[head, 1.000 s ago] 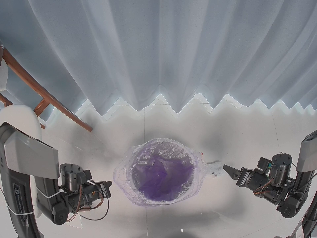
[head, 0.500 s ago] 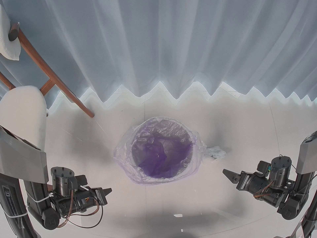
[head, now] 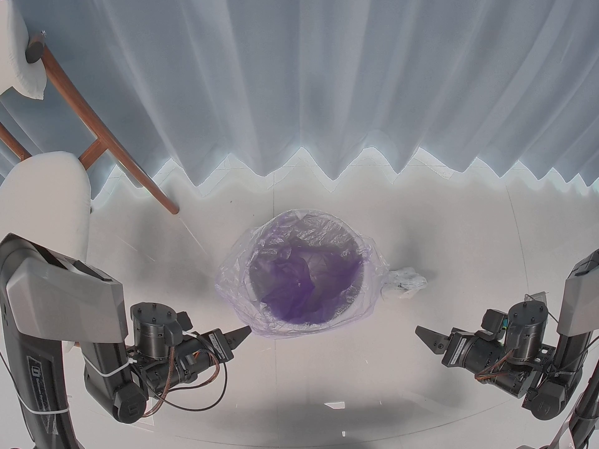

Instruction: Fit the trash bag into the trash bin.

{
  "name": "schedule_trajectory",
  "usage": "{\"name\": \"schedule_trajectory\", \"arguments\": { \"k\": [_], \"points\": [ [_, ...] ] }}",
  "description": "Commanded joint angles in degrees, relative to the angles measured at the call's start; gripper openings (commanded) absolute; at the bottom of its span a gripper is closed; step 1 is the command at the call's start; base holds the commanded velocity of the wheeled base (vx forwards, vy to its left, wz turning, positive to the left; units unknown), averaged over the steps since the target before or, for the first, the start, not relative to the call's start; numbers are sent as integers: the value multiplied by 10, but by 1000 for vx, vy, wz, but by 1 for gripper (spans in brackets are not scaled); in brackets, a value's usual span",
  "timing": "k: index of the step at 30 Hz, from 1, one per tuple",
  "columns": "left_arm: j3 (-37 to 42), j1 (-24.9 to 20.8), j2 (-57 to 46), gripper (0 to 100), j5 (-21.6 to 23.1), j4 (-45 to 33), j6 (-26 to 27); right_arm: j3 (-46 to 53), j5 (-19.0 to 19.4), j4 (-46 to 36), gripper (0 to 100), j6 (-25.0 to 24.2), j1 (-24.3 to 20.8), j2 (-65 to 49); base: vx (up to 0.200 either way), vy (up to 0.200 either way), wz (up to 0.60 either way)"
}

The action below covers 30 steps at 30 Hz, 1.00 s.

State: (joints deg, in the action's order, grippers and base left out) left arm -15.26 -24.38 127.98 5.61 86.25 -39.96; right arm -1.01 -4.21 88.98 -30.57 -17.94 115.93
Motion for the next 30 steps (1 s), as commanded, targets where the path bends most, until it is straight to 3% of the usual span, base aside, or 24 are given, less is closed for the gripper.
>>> {"name": "schedule_trajectory", "arguments": {
  "k": [1,15,30],
  "points": [
    [-25,-11,27,100,-18,1,-3,6,-3,9,100,0,-2,-3,0,0,0],
    [-60,-5,78,100,-37,1,-3,8,-21,8,100,-19,-3,-11,0,0,0],
    [-115,10,111,100,-30,1,-4,8,-58,8,100,-42,-44,-11,0,0,0]
  ]
}}
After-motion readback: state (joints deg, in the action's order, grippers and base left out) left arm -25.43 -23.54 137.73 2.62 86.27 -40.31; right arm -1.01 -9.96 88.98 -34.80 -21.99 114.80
